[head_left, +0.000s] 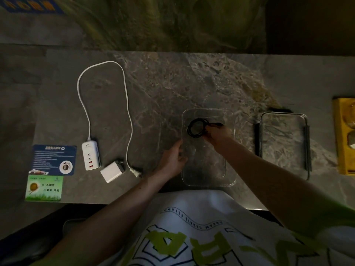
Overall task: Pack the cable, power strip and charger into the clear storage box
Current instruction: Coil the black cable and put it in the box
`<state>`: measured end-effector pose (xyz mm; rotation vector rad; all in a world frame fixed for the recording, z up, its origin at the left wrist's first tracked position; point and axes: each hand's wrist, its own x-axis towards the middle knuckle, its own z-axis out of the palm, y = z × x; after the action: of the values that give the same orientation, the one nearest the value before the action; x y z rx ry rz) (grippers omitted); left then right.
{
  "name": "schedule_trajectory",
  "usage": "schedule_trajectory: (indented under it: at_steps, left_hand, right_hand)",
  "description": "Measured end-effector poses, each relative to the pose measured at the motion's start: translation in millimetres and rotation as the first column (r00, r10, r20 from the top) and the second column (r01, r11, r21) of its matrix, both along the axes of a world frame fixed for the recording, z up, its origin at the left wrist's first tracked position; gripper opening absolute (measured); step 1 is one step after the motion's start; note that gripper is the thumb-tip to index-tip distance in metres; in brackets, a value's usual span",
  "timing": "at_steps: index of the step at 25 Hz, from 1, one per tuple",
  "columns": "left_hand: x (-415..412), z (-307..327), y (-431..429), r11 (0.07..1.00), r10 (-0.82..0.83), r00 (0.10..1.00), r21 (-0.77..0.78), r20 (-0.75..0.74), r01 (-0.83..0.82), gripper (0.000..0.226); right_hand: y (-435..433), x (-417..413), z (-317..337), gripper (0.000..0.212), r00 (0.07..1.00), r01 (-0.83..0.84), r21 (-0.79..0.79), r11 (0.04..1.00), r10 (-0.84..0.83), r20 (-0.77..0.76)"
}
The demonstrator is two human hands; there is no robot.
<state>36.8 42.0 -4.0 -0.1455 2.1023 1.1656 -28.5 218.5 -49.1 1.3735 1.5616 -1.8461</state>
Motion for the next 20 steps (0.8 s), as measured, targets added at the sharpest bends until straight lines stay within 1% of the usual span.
schedule_trajectory:
  at_steps: [2, 4, 5, 8, 13, 16, 18, 20]
  left_hand:
    - [0, 0, 0, 1.0, -0.003, 1.0, 0.007, -0.005, 0.003, 0.058]
    - [0, 1, 0, 1.0, -0.005, 1.0, 0.003, -0.013, 0.005, 0.057]
    - [-1, 1, 0, 1.0, -0.004, 1.0, 0.001, -0.011, 0.004, 0.057]
    - [-1, -2, 0, 1.0, 0.003, 1.0, 0.023, -0.005, -0.003, 0.058]
    - [-1, -3, 0, 0.999, 0.02, 1.0, 0.044, 0.013, -0.021, 0.056]
    - [0, -1, 0, 0.999, 0.019, 1.0, 0.049, 0.009, -0.02, 0.056]
    - [0, 0, 1, 0.999, 0.02, 1.0, 0.041, 0.018, -0.02, 0.055]
    - [-1, -1, 2, 0.998, 0.046, 0.998, 0.029, 0.043, -0.047, 0.056]
  right_hand:
    - [-1, -2, -4, 0.017, 1.0, -0.006, 0.014, 1.0, 0.006, 0.007]
    - [-2, -3, -9, 0.008, 1.0, -0.017, 0.038, 0.999, 0.017, 0.003]
    - [-3, -3, -10, 0.007, 1.0, -0.028, 0.046, 0.999, 0.028, -0.004]
    - [-7, -4, -11, 0.018, 0.998, -0.066, 0.072, 0.995, 0.067, -0.015]
    - [-9, -5, -7, 0.009, 0.999, -0.018, 0.021, 1.0, 0.019, -0.033]
    - [-7, -1, -3, 0.024, 0.997, -0.068, 0.049, 0.996, 0.07, -0.036]
    - [-4, 2, 0, 0.028, 0.992, -0.11, 0.066, 0.992, 0.114, -0.061]
    - [-2, 5, 3, 0.029, 0.99, -0.106, 0.059, 0.993, 0.111, -0.09]
